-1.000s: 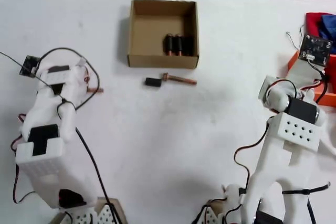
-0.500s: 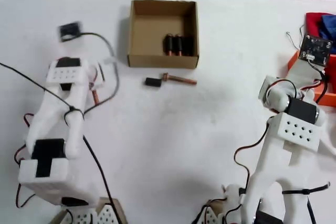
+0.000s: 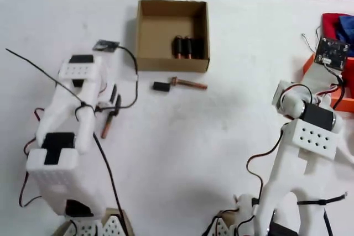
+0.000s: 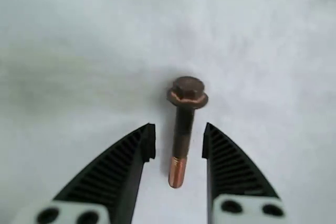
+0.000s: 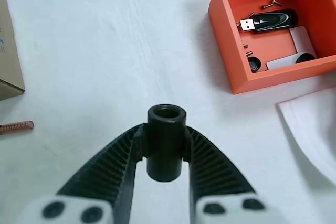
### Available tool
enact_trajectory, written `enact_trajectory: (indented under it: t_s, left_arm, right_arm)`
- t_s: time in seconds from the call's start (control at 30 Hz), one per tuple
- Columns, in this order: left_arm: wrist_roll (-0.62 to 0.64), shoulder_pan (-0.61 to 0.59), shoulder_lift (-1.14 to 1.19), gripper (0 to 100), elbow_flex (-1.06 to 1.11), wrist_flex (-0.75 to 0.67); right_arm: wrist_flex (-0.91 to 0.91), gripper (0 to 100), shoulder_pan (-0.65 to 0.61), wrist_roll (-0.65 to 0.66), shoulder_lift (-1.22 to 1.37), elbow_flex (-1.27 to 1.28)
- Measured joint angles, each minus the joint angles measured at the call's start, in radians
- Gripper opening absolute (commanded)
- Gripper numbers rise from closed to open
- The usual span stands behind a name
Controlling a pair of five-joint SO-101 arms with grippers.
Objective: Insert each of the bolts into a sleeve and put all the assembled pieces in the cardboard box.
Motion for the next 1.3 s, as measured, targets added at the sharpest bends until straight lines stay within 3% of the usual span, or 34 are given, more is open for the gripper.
enact_trajectory:
  t_s: [0.5,0.77,1.3]
  left_arm:
    - [-0.009,0.017,0.074,17,-0.055,0.081]
    - [-0.009,0.06,0.083,17,-0.055,0.0]
    - [-0.009,0.06,0.083,17,-0.021,-0.006]
  right_arm:
    - [0.0,2.2,-0.002,0.0,0.0,0.0]
    - [0.0,2.2,-0.002,0.0,0.0,0.0]
    - [0.0,2.2,-0.002,0.0,0.0,0.0]
